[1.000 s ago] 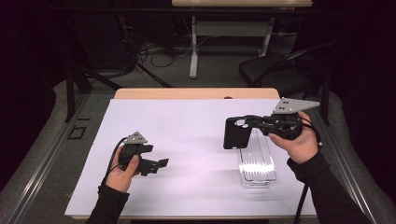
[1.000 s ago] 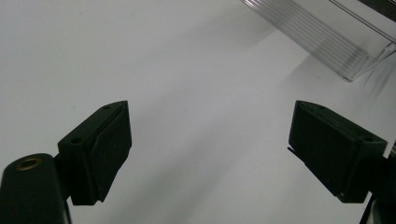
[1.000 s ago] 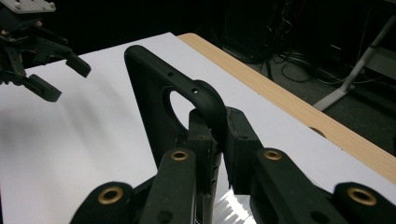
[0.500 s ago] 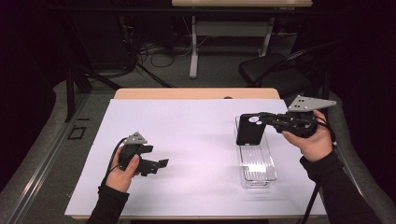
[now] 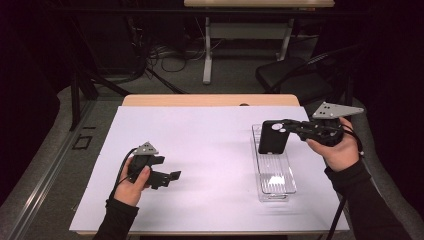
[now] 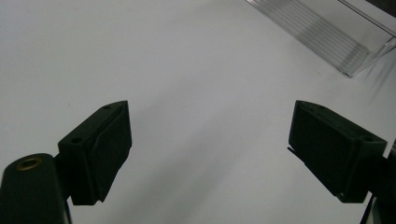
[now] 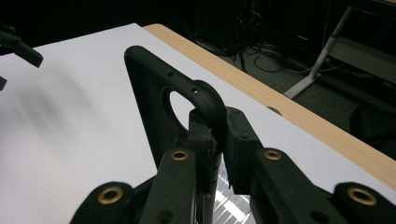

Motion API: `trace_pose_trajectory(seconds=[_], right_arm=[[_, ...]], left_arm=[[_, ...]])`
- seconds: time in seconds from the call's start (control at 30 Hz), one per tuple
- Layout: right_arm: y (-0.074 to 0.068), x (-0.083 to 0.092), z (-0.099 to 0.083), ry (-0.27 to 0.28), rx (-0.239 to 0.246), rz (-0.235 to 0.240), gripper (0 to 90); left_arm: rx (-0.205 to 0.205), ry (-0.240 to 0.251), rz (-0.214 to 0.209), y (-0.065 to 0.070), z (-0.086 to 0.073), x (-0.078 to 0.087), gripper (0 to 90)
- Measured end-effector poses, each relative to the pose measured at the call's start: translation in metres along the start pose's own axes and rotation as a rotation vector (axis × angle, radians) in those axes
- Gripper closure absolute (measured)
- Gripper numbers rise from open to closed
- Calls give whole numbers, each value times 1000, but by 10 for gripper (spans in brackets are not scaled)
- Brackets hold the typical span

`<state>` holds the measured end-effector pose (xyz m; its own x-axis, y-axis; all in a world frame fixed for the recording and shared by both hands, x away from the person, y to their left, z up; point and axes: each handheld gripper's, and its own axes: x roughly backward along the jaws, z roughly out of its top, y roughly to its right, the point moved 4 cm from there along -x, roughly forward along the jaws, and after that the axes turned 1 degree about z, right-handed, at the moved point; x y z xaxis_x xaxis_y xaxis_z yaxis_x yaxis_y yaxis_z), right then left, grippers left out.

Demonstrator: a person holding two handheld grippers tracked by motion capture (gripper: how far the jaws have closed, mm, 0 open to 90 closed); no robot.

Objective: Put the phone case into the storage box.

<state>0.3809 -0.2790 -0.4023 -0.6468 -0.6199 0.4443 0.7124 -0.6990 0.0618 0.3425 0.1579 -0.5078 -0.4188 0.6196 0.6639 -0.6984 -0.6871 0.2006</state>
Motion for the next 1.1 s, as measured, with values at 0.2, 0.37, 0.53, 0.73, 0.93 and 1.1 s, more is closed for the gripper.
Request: trace_pose_trajectory(seconds=[0.2, 0.37, 0.53, 0.73, 0.93, 1.1], right_arm=[[4, -7, -1, 0, 5, -8, 830], [10, -12, -2, 6, 10, -12, 830], [17, -19, -5, 1, 15, -17, 830], [26, -27, -8, -1, 25, -23, 829], [34, -35, -11, 14, 13, -22, 829], [40, -42, -13, 22, 15, -19, 829]], left_arm=[[0, -2, 2, 0, 0, 0, 136], [-1, -2, 3, -1, -1, -1, 137], [0, 1, 4, -1, -1, -1, 137], [-2, -8, 1, -2, -2, -2, 137], [-2, -2, 4, -2, -2, -2, 137], [7, -7, 3, -3, -3, -2, 137]])
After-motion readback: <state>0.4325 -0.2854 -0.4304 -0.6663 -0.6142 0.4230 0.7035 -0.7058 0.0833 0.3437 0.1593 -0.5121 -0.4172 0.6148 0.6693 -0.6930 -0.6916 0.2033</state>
